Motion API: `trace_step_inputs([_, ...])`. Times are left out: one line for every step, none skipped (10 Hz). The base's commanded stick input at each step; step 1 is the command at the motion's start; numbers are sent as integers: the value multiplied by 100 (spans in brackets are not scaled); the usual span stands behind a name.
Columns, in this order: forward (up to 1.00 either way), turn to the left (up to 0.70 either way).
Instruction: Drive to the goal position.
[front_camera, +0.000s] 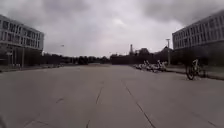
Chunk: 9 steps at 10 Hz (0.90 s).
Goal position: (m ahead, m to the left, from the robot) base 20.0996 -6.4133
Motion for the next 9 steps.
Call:
trace_step_inputs([85,-3])
trace_step_inputs([85,-3])
trace_step_inputs([85,-3])
trace_step_inputs([85,-3])
trace_step_inputs([85,-3])
trace_step_inputs([85,-3])
trace_step_inputs([85,-3])
trace_step_inputs([85,-3])
trace_step_inputs([85,-3])
